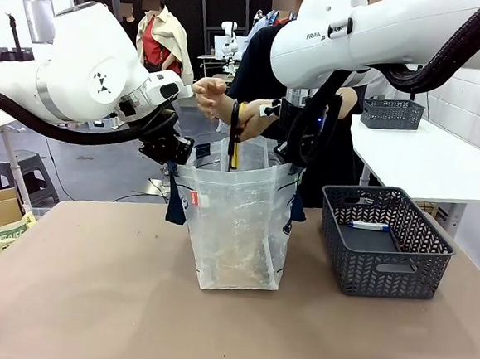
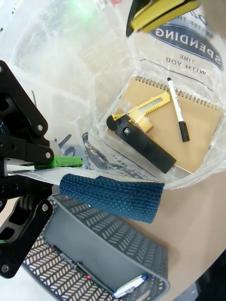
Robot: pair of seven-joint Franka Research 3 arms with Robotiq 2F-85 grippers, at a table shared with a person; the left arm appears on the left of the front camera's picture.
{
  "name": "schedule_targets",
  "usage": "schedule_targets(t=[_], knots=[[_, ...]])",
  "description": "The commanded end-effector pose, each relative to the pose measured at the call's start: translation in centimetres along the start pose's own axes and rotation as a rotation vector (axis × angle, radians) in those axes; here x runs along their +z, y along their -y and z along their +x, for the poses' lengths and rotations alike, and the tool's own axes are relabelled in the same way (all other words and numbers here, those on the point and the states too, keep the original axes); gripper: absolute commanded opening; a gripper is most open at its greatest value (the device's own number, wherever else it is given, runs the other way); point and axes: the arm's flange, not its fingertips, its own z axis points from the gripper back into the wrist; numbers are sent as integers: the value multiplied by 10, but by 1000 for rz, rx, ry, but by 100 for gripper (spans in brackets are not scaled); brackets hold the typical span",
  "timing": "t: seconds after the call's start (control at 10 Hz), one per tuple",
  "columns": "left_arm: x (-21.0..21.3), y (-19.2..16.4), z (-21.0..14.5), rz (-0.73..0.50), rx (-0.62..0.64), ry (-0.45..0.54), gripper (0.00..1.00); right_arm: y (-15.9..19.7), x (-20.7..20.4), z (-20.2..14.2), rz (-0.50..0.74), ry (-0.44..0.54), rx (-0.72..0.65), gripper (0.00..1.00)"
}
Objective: Transfer purchased items from the store into the shopping bag.
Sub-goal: Move the Reusable shopping bag to the right side of the table.
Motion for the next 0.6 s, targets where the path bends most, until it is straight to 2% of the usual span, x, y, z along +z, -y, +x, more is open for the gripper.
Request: schedule_targets(t=[0.0,0.5], knots=[[1,-1,0,2,1,2,0,1,0,-1,-2,2,-1,0],[1,-1,0,2,1,2,0,1,0,-1,-2,2,-1,0]])
